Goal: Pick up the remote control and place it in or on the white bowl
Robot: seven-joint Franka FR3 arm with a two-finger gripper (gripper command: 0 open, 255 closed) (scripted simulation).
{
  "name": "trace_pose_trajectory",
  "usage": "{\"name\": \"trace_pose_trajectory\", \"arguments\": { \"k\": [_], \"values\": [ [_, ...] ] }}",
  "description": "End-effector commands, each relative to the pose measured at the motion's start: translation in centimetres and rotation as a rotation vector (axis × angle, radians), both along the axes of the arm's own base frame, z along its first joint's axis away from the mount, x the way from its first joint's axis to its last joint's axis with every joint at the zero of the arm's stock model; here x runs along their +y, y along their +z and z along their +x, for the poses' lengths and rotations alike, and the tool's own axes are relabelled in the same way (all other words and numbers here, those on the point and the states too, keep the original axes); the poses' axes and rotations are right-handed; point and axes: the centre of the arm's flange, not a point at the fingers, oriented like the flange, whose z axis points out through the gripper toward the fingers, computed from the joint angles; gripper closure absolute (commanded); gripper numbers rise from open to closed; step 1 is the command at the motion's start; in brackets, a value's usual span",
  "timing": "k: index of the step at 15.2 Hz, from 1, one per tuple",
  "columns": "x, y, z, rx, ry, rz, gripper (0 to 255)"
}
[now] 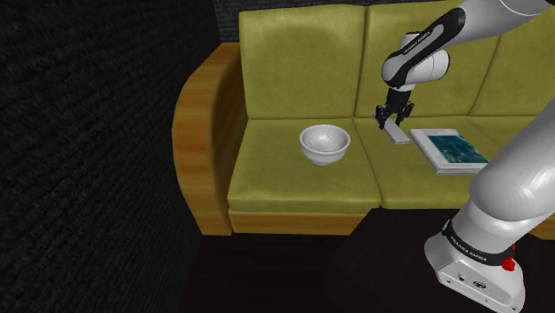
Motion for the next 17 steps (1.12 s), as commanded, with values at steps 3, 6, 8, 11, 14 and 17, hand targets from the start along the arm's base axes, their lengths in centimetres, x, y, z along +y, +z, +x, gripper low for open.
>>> {"name": "trace_pose_trajectory", "arguments": {
  "k": [3,6,8,11,14,17],
  "values": [
    [0.1,2.2,0.1,0.0,0.0,0.0,255],
    [0.1,3.7,0.1,0.0,0.0,0.0,255],
    [0.1,4.8,0.1,0.0,0.0,0.0,255],
    [0.1,6.4,0.1,0.0,0.0,0.0,255],
    [0.1,8.0,0.1,0.0,0.0,0.0,255],
    [0.1,9.6,0.1,0.0,0.0,0.0,255]
  ]
}}
